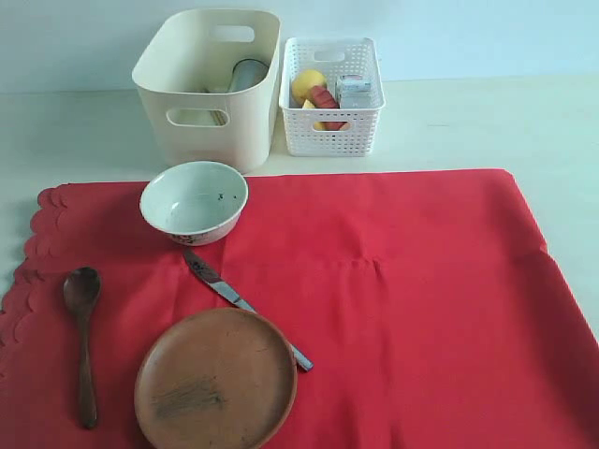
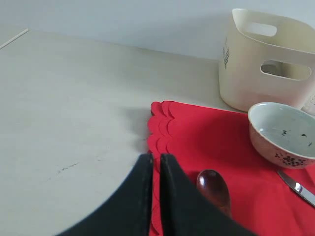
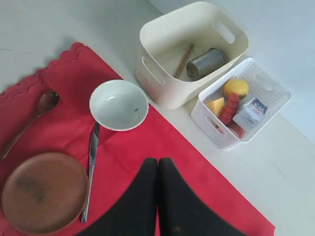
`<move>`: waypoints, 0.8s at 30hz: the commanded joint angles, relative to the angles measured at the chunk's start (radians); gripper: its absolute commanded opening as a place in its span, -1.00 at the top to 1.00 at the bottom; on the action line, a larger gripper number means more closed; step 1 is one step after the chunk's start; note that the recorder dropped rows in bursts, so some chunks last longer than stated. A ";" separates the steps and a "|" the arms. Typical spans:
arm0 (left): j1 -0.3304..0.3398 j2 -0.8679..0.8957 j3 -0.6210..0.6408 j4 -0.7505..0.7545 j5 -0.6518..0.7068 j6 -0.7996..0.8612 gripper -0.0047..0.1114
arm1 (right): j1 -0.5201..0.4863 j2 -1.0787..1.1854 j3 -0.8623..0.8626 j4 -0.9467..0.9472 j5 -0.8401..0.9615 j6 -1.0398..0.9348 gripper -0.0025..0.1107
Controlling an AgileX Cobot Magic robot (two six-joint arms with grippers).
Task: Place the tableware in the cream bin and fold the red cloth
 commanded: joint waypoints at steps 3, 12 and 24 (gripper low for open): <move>0.001 -0.007 0.004 0.004 -0.005 -0.002 0.79 | 0.000 -0.395 0.328 0.136 -0.139 -0.133 0.96; 0.001 -0.007 0.004 0.004 -0.005 -0.002 0.79 | 0.000 -0.721 0.591 0.385 -0.164 -0.189 0.96; 0.001 -0.007 0.004 0.004 -0.005 -0.002 0.79 | 0.000 -0.734 0.591 0.393 -0.156 -0.189 0.96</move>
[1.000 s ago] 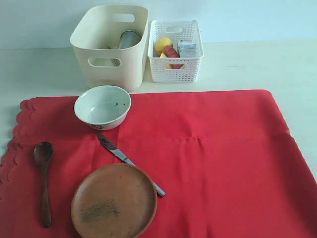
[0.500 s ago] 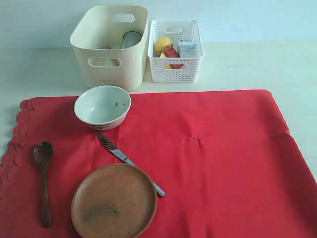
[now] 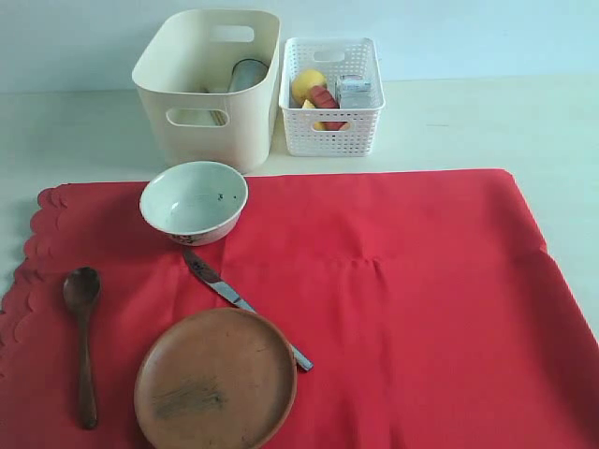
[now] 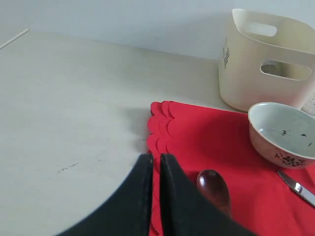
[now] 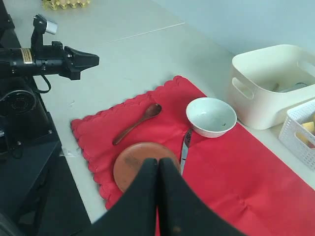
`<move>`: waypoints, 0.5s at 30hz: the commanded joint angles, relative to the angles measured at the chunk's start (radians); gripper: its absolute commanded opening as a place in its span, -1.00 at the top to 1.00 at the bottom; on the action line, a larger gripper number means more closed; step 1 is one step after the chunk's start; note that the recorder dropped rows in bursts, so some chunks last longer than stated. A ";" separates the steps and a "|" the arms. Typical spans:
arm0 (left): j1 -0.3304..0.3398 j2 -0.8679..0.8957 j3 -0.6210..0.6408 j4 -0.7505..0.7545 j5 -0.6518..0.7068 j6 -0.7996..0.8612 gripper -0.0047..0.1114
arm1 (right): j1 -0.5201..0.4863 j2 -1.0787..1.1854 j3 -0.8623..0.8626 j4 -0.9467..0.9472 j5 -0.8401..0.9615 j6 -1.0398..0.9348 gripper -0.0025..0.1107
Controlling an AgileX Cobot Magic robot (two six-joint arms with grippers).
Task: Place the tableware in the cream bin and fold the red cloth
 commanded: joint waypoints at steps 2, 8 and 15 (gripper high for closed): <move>0.001 -0.007 0.004 0.004 -0.005 -0.002 0.79 | 0.000 -0.003 0.011 0.011 -0.024 0.001 0.96; 0.001 -0.007 0.004 0.004 -0.005 -0.002 0.79 | 0.000 -0.003 0.126 0.006 -0.220 0.001 0.96; 0.001 -0.007 0.004 0.004 -0.005 -0.004 0.79 | -0.054 -0.021 0.306 0.005 -0.420 0.001 0.96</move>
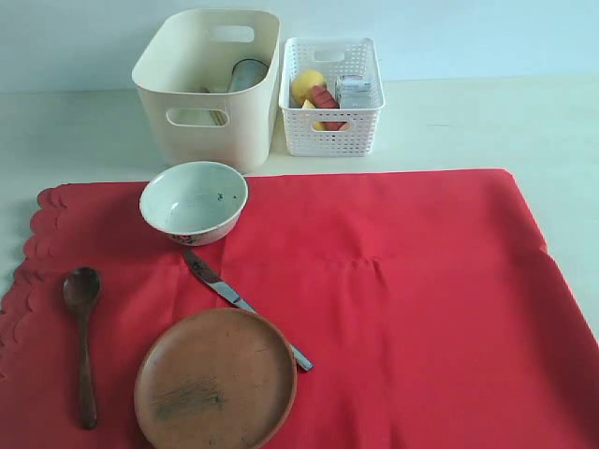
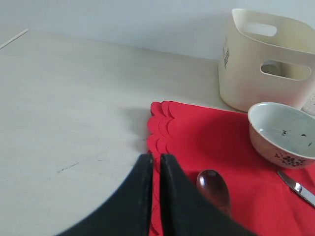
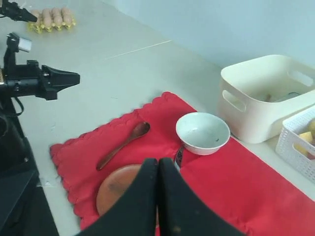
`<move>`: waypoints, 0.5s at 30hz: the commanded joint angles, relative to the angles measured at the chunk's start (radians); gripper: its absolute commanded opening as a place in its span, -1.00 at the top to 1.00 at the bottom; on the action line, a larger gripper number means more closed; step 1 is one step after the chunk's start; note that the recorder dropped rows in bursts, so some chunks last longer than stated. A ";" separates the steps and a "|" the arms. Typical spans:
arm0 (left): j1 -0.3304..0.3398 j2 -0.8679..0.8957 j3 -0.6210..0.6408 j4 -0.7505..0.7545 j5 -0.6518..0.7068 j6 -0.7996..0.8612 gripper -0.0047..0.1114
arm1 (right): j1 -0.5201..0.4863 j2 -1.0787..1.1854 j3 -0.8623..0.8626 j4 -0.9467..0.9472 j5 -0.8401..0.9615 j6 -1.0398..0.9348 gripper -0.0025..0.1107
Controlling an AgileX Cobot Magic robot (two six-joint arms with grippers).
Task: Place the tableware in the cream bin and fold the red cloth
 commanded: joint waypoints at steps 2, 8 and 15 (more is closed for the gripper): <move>0.001 -0.007 0.004 0.004 -0.005 -0.004 0.79 | -0.067 -0.043 0.144 -0.001 -0.175 0.006 0.96; 0.001 -0.007 0.004 0.004 -0.005 -0.004 0.79 | -0.167 -0.172 0.320 -0.001 -0.310 0.025 0.96; 0.001 -0.007 0.004 0.004 -0.005 -0.004 0.79 | -0.320 -0.326 0.516 -0.001 -0.424 0.025 0.96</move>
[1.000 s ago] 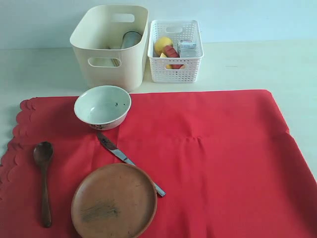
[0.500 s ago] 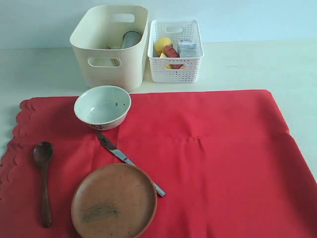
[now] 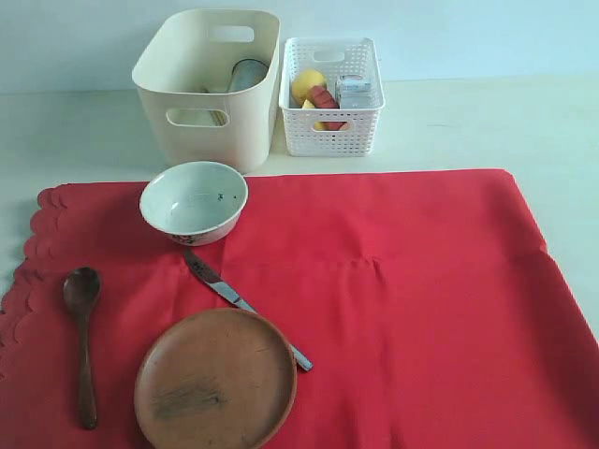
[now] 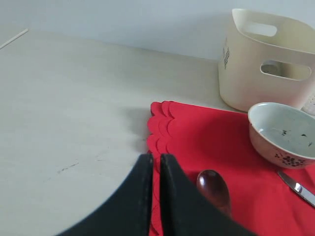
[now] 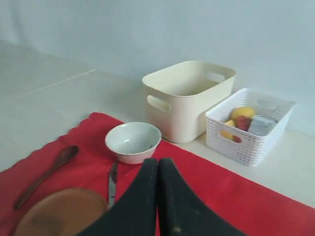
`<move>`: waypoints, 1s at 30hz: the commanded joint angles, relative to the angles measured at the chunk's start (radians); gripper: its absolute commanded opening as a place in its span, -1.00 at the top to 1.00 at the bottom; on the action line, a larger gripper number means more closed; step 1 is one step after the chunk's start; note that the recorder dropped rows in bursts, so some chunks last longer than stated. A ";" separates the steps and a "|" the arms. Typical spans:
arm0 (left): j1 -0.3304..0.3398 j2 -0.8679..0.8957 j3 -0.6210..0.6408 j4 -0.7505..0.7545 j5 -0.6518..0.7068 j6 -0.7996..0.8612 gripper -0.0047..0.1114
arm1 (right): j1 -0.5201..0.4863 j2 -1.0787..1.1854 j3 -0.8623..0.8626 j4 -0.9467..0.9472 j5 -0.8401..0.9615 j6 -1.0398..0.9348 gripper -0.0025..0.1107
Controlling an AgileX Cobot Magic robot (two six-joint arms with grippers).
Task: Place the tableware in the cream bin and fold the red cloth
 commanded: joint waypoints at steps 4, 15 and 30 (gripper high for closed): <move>0.001 -0.007 0.004 0.004 -0.005 -0.004 0.79 | -0.177 -0.151 0.182 -0.001 -0.105 0.005 0.96; 0.001 -0.007 0.004 0.004 -0.005 -0.002 0.79 | -0.422 -0.211 0.282 -0.012 -0.088 0.005 0.96; 0.001 -0.007 0.004 0.004 -0.005 -0.004 0.79 | -0.574 -0.278 0.282 -0.045 -0.034 0.005 0.96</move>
